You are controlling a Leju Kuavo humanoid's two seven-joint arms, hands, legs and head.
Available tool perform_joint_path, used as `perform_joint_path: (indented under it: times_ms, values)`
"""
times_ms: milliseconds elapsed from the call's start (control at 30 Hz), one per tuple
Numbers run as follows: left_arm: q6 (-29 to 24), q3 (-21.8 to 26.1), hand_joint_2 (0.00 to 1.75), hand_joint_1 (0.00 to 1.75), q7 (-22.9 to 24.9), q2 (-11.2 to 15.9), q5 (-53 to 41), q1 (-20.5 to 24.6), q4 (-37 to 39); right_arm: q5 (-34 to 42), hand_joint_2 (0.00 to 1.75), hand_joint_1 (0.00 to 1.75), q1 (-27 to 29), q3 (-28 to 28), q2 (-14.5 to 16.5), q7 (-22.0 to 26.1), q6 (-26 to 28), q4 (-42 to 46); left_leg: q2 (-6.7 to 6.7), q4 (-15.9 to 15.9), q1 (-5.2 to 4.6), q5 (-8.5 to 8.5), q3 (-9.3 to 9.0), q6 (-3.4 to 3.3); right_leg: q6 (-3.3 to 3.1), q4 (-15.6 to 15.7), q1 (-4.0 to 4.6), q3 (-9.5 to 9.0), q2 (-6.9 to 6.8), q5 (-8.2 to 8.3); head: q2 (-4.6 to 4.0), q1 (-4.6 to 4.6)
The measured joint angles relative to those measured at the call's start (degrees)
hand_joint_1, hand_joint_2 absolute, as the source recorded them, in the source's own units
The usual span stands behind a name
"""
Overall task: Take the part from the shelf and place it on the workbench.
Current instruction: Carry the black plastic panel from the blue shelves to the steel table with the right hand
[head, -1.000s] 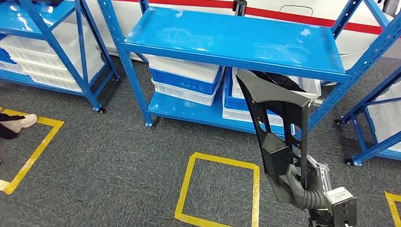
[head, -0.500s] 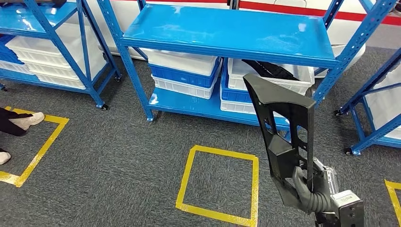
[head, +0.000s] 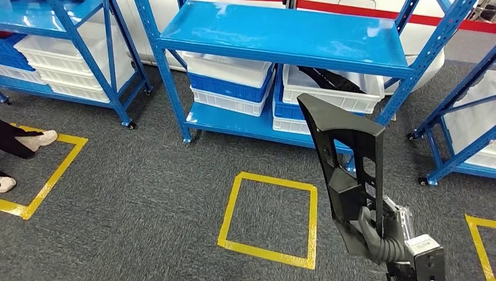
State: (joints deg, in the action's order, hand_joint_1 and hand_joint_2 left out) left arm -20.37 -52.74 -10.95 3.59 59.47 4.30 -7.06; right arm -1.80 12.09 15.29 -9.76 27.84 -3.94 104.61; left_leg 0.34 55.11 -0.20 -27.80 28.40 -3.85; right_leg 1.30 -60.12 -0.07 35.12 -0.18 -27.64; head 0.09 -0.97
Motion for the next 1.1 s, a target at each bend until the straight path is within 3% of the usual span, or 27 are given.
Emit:
perform_joint_path:
  times_ms: [67, 100, 133, 167, 200, 267, 333, 367, 433, 467, 500, 567, 600, 633, 667, 700, 767, 833, 867, 933, 967, 1033, 1100]
  values:
    - [0.1, 0.0, 1.75, 0.00, 0.0, 0.0, 0.0, 0.0, 0.0, 0.0, 1.75, 1.75, 0.1, -0.1, 0.0, 0.0, 0.3, -0.1, 0.18, -0.1, 0.05, 1.34, 1.54, -0.23, -0.42, -6.3, -0.30, 1.84, 0.04, -4.95, 0.01, 0.27]
    - [0.1, 0.0, 1.75, 0.00, 0.0, 0.0, 0.0, 0.0, 0.0, 0.0, 1.75, 1.75, 0.1, -0.1, 0.0, 0.0, 0.4, -0.1, 0.26, 0.0, 0.06, 2.02, 2.42, -0.17, -0.19, -9.6, -0.53, 2.42, 0.05, -6.42, 0.01, 0.31]
    - [0.2, 0.0, 1.75, 0.00, 0.0, 0.0, -0.1, 0.0, 0.0, 0.1, 1.75, 1.75, 0.2, -0.1, 0.0, 0.0, 0.4, -0.2, 0.35, 0.0, 0.11, 2.71, 3.36, -0.04, 0.40, -11.9, -0.77, 2.38, 0.04, -6.68, 0.00, 0.30]
    - [0.3, 0.0, 1.75, 0.00, -0.1, 0.0, -0.1, 0.0, 0.0, 0.1, 1.75, 1.75, 0.3, -0.1, 0.0, 0.0, 0.5, -0.2, 0.42, 0.2, 0.20, 3.38, 4.29, 0.14, 1.24, -12.6, -0.99, 1.57, 0.04, -5.83, 0.00, 0.31]
    - [0.4, -0.1, 1.75, 0.00, -0.1, 0.0, -0.1, 0.0, 0.0, 0.2, 1.75, 1.75, 0.4, -0.1, 0.0, 0.0, 0.6, -0.3, 0.47, 0.4, 0.34, 4.01, 5.27, 0.40, 2.17, -11.3, -1.26, -0.18, 0.04, -4.35, -0.01, 0.31]
    - [0.6, -0.1, 1.75, 0.00, -0.3, 0.1, -0.2, 0.0, 0.0, 0.4, 1.75, 1.75, 0.4, -0.1, -0.1, 0.0, 0.7, -0.3, 0.48, 1.3, 0.52, 4.98, 7.13, 1.10, 3.24, -3.6, -1.62, -6.03, 0.05, -2.65, -0.01, 0.35]
    - [0.7, -0.2, 1.75, 0.00, -0.4, 0.2, -0.3, 0.0, 0.0, 0.6, 1.75, 1.75, 0.6, -0.1, -0.2, 0.0, 0.7, -0.2, 0.46, 2.3, 0.46, 5.81, 8.32, 1.88, 2.60, 3.4, -1.39, -10.20, 0.13, -3.64, 0.00, 0.25]
    - [0.7, -0.3, 1.75, 0.00, -0.4, 0.2, -0.3, 0.0, 0.0, 0.7, 1.75, 1.75, 0.8, -0.1, -0.3, 0.1, 0.8, -0.2, 0.44, 2.4, 0.40, 6.25, 8.56, 2.19, 2.04, 4.7, -1.10, -10.74, 0.18, -4.21, 0.01, 0.13]
    - [0.9, -0.5, 1.75, 0.00, -0.4, 0.2, -0.4, -0.1, 0.0, 0.7, 1.75, 1.75, 1.2, -0.1, -0.3, 0.1, 0.8, -0.2, 0.33, 2.6, 0.60, 6.57, 8.88, 2.81, 0.82, 4.6, -1.23, -9.93, 0.12, -3.80, 0.00, -0.08]
    - [1.0, -0.6, 1.75, 0.00, -0.3, 0.2, -0.4, -0.2, 0.0, 0.7, 1.75, 1.75, 1.3, -0.1, -0.2, 0.1, 0.8, -0.2, 0.26, 3.4, 0.76, 5.35, 9.24, 3.11, 0.09, 4.5, -1.37, -9.49, 0.03, -3.31, 0.00, -0.11]
    - [1.0, -0.6, 1.75, 0.00, -0.3, 0.2, -0.5, -0.2, 0.0, 0.7, 1.75, 1.75, 1.3, -0.2, -0.2, 0.1, 0.8, -0.2, 0.19, 5.1, 0.91, 3.06, 9.80, 3.40, -0.67, 4.5, -1.54, -8.94, -0.06, -2.74, -0.01, -0.17]
    - [1.1, -0.6, 1.75, 0.00, -0.2, 0.2, -0.5, -0.2, 0.0, 0.7, 1.75, 1.75, 1.2, -0.2, -0.2, 0.1, 0.8, -0.3, 0.11, 11.4, 1.03, -3.16, 11.26, 3.82, -1.69, 4.4, -1.38, -7.62, -0.20, -1.53, 0.00, -0.28]
    - [1.1, -0.7, 1.75, 0.00, -0.2, 0.2, -0.5, -0.2, 0.0, 0.7, 1.75, 1.75, 1.1, -0.3, -0.2, 0.1, 0.8, -0.3, 0.09, 15.1, 1.04, -5.27, 11.87, 3.94, -1.87, 4.3, -1.23, -6.95, -0.22, -0.92, 0.00, -0.33]
    - [1.1, -0.7, 1.75, 0.00, -0.2, 0.1, -0.5, -0.2, 0.0, 0.7, 1.75, 1.75, 0.9, -0.3, -0.2, 0.1, 0.8, -0.5, 0.08, 18.0, 1.04, -6.00, 12.04, 3.99, -1.89, 4.2, -1.09, -6.20, -0.24, -0.31, 0.00, -0.33]
    - [1.2, -0.7, 1.75, 0.00, -0.2, 0.1, -0.5, -0.2, 0.0, 0.8, 1.75, 1.75, 0.8, -0.3, -0.2, 0.2, 0.8, -0.7, 0.08, 19.4, 1.05, -5.37, 11.48, 3.94, -1.84, 4.0, -0.97, -5.40, -0.23, 0.25, 0.00, -0.34]
    - [1.2, -0.7, 1.75, 0.00, -0.2, 0.0, -0.5, -0.2, 0.0, 0.9, 1.75, 1.75, 0.6, -0.3, -0.2, 0.3, 0.8, -0.9, 0.08, 18.7, 1.04, -3.81, 9.96, 3.78, -1.72, 3.7, -0.89, -4.56, -0.19, 0.78, -0.01, -0.35]
    - [1.2, -0.9, 1.75, 0.00, -0.4, 0.0, -0.6, -0.2, 0.0, 1.3, 1.75, 1.75, 0.3, -0.3, -0.4, 0.5, 0.8, -1.3, -0.13, 12.3, 0.94, -1.44, 4.30, 3.12, -1.33, 3.2, -0.74, -3.12, -0.11, 1.63, -0.01, -0.37]
    - [1.2, -1.1, 1.75, 0.00, -0.5, 0.0, -0.7, -0.1, 0.0, 1.8, 1.75, 1.75, 0.1, -0.3, -0.7, 0.7, 0.8, -1.5, -0.43, 4.9, 0.66, -1.92, -0.85, 2.38, -0.61, 3.0, -0.58, -2.44, -0.17, 2.43, -0.01, -0.32]
    - [1.2, -1.2, 1.75, 0.00, -0.6, 0.0, -0.8, -0.1, 0.0, 2.0, 1.75, 1.75, 0.1, -0.3, -0.9, 0.9, 0.8, -1.5, -0.53, 2.8, 0.46, -2.46, -2.03, 2.14, -0.20, 3.0, -0.57, -2.20, -0.24, 2.88, -0.01, -0.33]
    - [1.2, -1.4, 1.75, 0.00, -0.8, 0.0, -0.9, -0.1, 0.0, 2.5, 1.75, 1.75, 0.3, -0.2, -1.2, 1.1, 0.8, -1.5, -0.39, 1.4, 0.34, -2.21, -1.81, 1.66, 0.56, 2.9, -0.57, -1.67, -0.37, 3.57, -0.01, -0.31]
    - [1.3, -1.4, 1.75, 0.00, -0.9, 0.0, -0.9, -0.1, 0.0, 2.6, 1.75, 1.75, 0.5, -0.1, -1.3, 1.2, 0.8, -1.5, -0.25, 1.0, 0.40, -1.74, -1.29, 1.24, 0.64, 2.3, -0.54, -1.10, -0.32, 3.03, -0.01, -0.28]
    - [1.5, -1.5, 1.75, 0.00, -1.0, -0.1, -0.9, 0.0, -0.1, 2.8, 1.75, 1.75, 0.9, 0.1, -1.6, 1.3, 0.8, -1.5, 0.07, 0.5, 0.54, -0.37, 0.19, 0.37, 0.14, -1.5, -0.47, 0.70, -0.18, -0.69, -0.01, -0.06]
    - [1.7, -1.6, 1.75, 0.00, -1.1, -0.1, -0.9, 0.0, -0.1, 2.8, 1.75, 1.75, 1.1, 0.2, -1.7, 1.4, 0.8, -1.6, 0.27, 0.5, 0.34, 1.00, 1.87, 0.08, -0.24, -8.5, -0.60, 2.67, -0.06, -5.29, 0.00, 0.06]
